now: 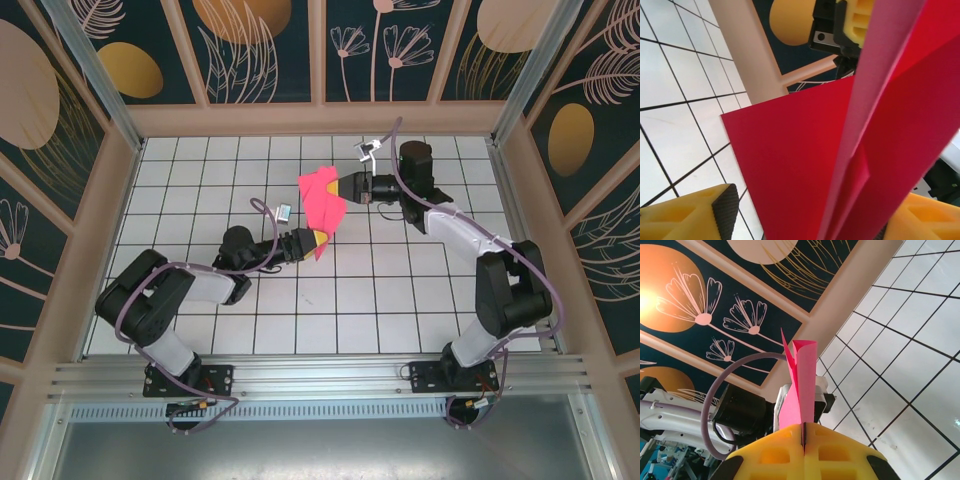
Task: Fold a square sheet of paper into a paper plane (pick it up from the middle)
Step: Turn over the paper at the center of the table.
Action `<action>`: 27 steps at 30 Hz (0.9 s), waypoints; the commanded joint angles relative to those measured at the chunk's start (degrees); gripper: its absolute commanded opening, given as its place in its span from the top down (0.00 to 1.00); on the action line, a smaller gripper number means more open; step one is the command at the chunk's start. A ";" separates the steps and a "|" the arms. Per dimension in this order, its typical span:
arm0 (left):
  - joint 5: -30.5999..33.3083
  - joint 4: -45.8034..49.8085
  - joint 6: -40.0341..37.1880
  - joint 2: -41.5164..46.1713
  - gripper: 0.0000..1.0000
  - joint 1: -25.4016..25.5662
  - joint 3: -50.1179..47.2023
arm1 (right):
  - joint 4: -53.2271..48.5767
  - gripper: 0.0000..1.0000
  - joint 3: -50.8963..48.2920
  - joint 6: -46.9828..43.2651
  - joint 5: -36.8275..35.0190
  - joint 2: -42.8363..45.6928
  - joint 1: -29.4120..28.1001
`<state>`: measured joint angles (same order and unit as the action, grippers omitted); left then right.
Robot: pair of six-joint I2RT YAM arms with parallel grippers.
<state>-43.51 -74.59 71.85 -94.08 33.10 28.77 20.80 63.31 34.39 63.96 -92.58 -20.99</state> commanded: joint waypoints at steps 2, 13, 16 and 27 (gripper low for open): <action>-1.49 0.73 -2.66 3.03 0.41 -0.28 1.24 | 1.97 0.97 2.34 -1.96 1.95 -1.53 -0.34; 0.33 2.76 -4.22 4.32 0.61 -0.34 1.02 | -0.67 0.96 3.05 -3.90 1.58 -1.40 -0.29; 0.57 2.93 -4.51 4.56 0.67 -0.32 0.85 | -0.97 0.95 2.96 -4.13 1.45 -1.31 -0.29; 1.14 5.14 -6.62 6.40 0.96 -0.32 0.80 | -4.33 0.85 4.26 -4.99 -0.51 -1.48 0.15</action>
<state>-42.89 -69.43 67.13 -89.52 33.10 29.04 17.04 65.23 31.11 63.88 -93.71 -21.04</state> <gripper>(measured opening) 0.068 0.150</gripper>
